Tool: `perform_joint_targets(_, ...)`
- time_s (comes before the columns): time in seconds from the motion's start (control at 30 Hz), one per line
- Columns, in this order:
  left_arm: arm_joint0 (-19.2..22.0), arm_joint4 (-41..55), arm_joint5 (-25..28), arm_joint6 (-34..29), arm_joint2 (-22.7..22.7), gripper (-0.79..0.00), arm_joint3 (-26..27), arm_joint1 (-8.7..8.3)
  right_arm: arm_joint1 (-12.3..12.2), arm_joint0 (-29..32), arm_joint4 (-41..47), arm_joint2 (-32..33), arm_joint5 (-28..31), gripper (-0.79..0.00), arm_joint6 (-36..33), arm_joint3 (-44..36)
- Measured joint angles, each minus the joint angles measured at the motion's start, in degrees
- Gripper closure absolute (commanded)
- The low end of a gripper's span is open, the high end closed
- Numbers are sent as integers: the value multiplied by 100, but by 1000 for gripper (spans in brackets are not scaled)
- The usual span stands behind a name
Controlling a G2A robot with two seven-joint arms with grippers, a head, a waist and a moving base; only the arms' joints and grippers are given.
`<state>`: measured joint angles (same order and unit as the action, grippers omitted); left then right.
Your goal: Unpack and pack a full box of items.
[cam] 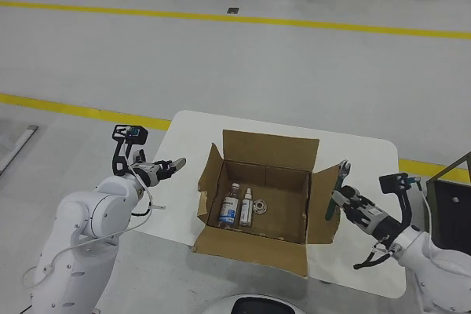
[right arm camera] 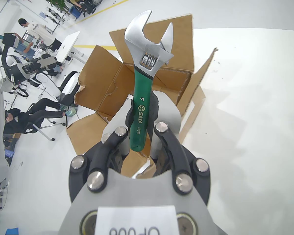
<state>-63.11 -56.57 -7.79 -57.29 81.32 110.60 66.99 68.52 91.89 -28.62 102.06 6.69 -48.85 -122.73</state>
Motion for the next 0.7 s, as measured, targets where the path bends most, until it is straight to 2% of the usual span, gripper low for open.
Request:
perform_joint_targets(0.2,0,0,0,0,0,-785,0,0,49,-1291,-116,-1301,-756,0,-185,1207)
perform_joint_targets(0.43,0,0,0,0,0,-785,0,0,296,-2945,-626,-3110,-2121,0,-52,3254)
perform_joint_targets(0.53,0,0,0,0,0,-785,0,0,427,-3409,-858,-3727,-2686,0,35,3946)
perform_joint_targets(0.7,0,0,0,0,0,-785,0,0,616,-3834,-1230,-4471,-3504,0,163,4617)
